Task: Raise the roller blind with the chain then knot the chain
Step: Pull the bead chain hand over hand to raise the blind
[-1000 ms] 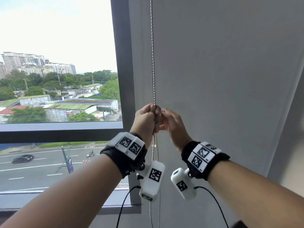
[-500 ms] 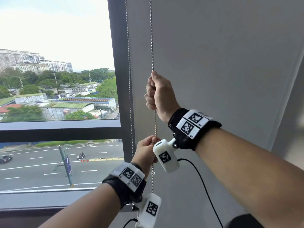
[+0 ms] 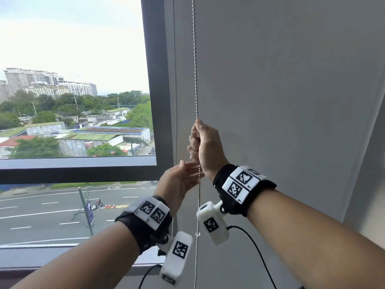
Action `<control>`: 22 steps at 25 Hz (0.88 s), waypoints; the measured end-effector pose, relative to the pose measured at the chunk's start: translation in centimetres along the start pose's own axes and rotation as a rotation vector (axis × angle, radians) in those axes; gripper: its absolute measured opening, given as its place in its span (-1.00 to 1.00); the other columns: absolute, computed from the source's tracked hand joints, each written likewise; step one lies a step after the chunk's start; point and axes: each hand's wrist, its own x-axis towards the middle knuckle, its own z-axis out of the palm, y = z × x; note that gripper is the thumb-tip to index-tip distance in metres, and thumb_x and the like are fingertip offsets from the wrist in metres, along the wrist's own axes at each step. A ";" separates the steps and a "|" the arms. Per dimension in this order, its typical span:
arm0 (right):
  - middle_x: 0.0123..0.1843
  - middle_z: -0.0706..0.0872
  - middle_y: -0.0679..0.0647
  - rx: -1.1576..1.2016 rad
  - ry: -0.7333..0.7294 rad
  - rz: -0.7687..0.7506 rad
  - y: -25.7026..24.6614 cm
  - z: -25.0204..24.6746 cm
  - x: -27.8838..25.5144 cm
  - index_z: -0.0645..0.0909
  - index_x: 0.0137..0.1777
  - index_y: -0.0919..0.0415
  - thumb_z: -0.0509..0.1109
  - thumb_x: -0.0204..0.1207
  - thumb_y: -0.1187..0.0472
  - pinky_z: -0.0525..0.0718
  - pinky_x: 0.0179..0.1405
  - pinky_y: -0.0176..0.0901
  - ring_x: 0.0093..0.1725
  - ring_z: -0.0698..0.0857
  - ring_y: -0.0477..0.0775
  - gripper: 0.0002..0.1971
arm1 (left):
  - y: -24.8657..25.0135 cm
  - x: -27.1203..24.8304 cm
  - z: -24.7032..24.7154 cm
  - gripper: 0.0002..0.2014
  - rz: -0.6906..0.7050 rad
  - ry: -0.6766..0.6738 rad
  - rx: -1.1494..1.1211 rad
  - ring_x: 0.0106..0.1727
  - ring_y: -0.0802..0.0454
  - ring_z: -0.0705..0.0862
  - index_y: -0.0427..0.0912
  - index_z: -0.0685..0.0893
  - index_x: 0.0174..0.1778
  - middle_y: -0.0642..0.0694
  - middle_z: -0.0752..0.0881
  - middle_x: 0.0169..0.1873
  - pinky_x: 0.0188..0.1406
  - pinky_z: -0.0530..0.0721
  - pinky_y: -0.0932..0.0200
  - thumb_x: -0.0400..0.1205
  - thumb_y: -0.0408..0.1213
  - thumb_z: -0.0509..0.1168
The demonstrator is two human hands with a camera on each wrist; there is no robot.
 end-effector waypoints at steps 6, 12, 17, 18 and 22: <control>-0.58 0.19 0.00 -0.034 0.042 0.067 5.5 -1.8 -3.8 0.23 -0.43 0.11 0.05 0.71 0.10 0.11 -0.68 -0.37 -0.68 0.13 -0.09 -0.58 | 4.9 1.6 1.9 -0.55 0.120 -0.107 0.035 0.07 -0.13 0.73 -0.39 0.58 0.24 -0.29 0.75 0.07 0.10 0.64 0.06 0.73 -0.12 -0.03; -0.59 0.22 -0.08 0.001 0.048 0.166 8.3 -2.5 -5.4 0.24 -0.47 0.05 0.12 0.53 -0.01 -0.04 -0.48 -0.02 -0.61 0.10 -0.12 -0.65 | 5.3 3.0 4.9 -0.65 0.173 -0.051 0.026 -0.55 0.08 0.40 -0.27 0.63 -0.15 -0.01 0.50 -0.59 -0.49 0.30 0.22 0.74 -0.21 0.00; -0.59 0.24 -0.10 -0.015 0.020 0.136 8.5 -3.3 -5.4 0.28 -0.50 0.01 0.11 0.62 0.02 -0.02 -0.50 -0.01 -0.61 0.12 -0.10 -0.60 | 5.0 3.2 5.4 -0.52 0.194 0.012 0.053 -0.69 0.16 0.17 -0.13 0.49 -0.52 -0.05 0.28 -0.58 -0.63 0.11 0.25 0.69 -0.48 -0.11; -0.59 0.24 -0.08 -0.039 0.013 0.128 8.5 -3.5 -5.3 0.30 -0.49 0.03 0.11 0.61 0.03 0.02 -0.53 -0.06 -0.61 0.14 -0.07 -0.60 | 5.1 3.2 5.4 -0.44 0.202 0.018 0.055 -0.69 0.16 0.16 -0.07 0.49 -0.61 -0.08 0.26 -0.53 -0.64 0.10 0.25 0.65 -0.53 -0.14; -0.53 0.49 0.18 -0.136 -0.019 0.052 7.1 -4.6 -4.6 0.50 -0.27 0.28 0.13 0.53 0.06 0.58 -0.56 -0.06 -0.57 0.49 0.11 -0.69 | 4.9 2.9 5.3 -0.36 0.201 0.042 0.083 -0.68 0.16 0.15 -0.04 0.50 -0.75 -0.08 0.25 -0.46 -0.62 0.05 0.23 0.54 -0.62 -0.20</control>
